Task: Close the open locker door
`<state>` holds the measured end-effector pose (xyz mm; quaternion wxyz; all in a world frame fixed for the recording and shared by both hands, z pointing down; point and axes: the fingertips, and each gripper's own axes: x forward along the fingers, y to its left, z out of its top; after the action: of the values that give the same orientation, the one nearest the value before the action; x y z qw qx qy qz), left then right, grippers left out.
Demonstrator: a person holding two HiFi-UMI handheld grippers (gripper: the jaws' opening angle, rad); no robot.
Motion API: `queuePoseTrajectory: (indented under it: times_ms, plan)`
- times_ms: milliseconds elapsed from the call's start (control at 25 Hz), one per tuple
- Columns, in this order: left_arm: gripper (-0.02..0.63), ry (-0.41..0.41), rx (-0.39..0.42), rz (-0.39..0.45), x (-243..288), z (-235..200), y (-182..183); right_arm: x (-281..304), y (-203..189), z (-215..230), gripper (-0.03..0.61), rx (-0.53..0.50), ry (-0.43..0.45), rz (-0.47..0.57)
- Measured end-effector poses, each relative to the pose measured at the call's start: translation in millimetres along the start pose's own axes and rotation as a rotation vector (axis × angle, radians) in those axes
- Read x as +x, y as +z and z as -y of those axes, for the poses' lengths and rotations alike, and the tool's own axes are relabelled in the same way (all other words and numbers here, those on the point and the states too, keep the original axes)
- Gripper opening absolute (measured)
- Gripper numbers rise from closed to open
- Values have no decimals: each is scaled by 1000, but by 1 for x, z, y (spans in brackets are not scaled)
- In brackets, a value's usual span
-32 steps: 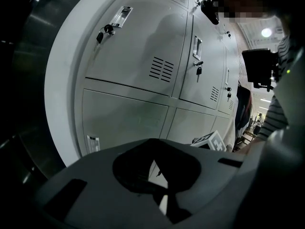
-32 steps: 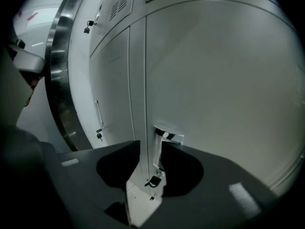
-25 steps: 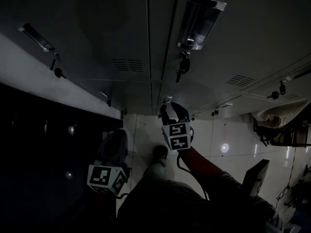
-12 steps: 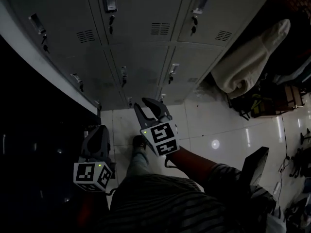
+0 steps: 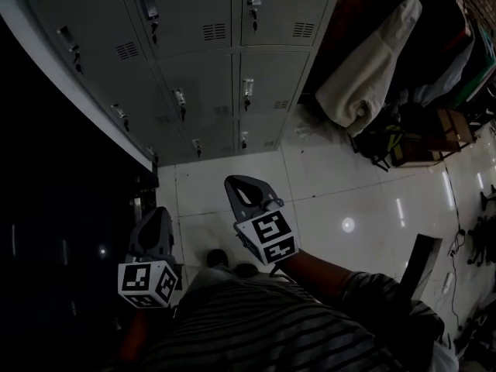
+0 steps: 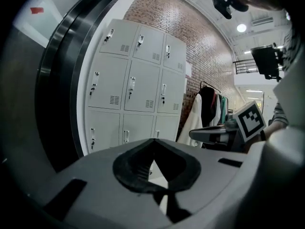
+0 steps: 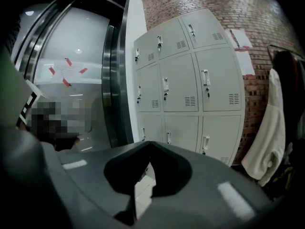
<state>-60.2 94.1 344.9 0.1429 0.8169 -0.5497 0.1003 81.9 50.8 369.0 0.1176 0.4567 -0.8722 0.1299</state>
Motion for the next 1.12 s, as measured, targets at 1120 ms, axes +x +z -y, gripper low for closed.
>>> queuePoseTrajectory:
  times_ms: [1120]
  plan:
    - [5,-152,-8,4,-87,-19,-24,-39,-4,-147,0,54,-3,-35]
